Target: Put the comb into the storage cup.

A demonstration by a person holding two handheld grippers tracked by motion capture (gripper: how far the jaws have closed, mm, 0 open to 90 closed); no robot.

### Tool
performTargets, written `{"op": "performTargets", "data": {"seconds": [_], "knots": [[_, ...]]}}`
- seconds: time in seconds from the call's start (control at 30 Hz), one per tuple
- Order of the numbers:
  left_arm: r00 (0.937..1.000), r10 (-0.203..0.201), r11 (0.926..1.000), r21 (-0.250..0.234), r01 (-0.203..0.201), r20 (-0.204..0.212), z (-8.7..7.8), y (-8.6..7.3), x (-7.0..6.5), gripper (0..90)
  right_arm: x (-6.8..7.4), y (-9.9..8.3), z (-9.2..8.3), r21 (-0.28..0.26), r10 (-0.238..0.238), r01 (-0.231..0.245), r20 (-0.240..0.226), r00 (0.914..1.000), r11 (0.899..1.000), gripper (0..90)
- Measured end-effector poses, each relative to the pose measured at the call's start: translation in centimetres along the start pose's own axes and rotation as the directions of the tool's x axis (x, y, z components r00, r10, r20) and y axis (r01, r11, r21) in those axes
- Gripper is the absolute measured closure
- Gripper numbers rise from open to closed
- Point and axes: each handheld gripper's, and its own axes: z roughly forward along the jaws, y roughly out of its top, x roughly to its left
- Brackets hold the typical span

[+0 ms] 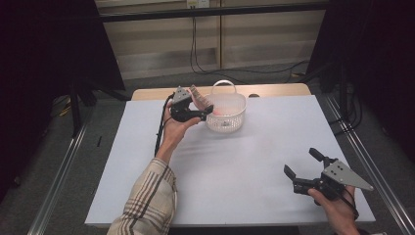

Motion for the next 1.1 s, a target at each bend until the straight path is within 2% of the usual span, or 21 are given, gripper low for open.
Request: {"op": "performTargets", "data": {"seconds": [0.07,0.17,0.23,0.43,0.6,0.67,0.87,0.97,1.1], "knots": [[0.9998,0.004,1.0,0.0,-0.004,-0.018,0.0,0.0,0.0,7.8,0.0,0.0,0.0,-0.001,-0.001,0.001,0.001,1.0,1.0,0.3],[0.9995,-0.026,0.9995,-0.019,0.025,-0.016,0.0,0.1,0.1,5.0,0.0,0.0,0.0,-0.002,-0.003,0.003,0.0,1.0,1.0,0.3],[0.9992,-0.028,0.9994,-0.019,0.028,-0.028,0.0,0.1,0.1,2.9,0.0,0.0,0.0,-0.001,-0.001,0.001,0.0,1.0,1.0,0.3],[0.9995,-0.012,0.9997,-0.023,0.012,-0.028,-0.5,0.1,0.2,2.0,0.0,0.0,0.0,-0.002,-0.002,0.002,0.001,1.0,1.0,0.3],[0.9987,0.01,0.9995,-0.029,-0.011,-0.05,-1.1,0.3,0.3,1.9,0.0,0.0,0.0,-0.001,-0.003,0.003,0.002,1.0,1.0,0.3],[0.9985,-0.005,0.9993,-0.038,0.003,-0.054,-1.4,0.3,0.3,1.2,0.0,0.0,0.0,-0.003,-0.009,0.009,0.0,1.0,1.0,0.3],[0.9978,0.027,0.9983,-0.051,-0.03,-0.06,-2.1,0.5,0.1,1.6,0.0,0.0,0.0,-0.002,-0.009,0.009,0.001,1.0,1.0,0.3],[0.9976,0.004,0.9978,-0.066,-0.008,-0.07,-2.5,0.6,0.0,1.6,0.0,0.0,0.0,-0.002,-0.007,0.007,0.001,1.0,1.0,0.3],[0.9959,0.035,0.9964,-0.075,-0.041,-0.083,-3.0,0.5,-0.1,2.2,0.0,0.0,0.0,-0.001,-0.009,0.009,0.001,1.0,1.0,0.3]]}}
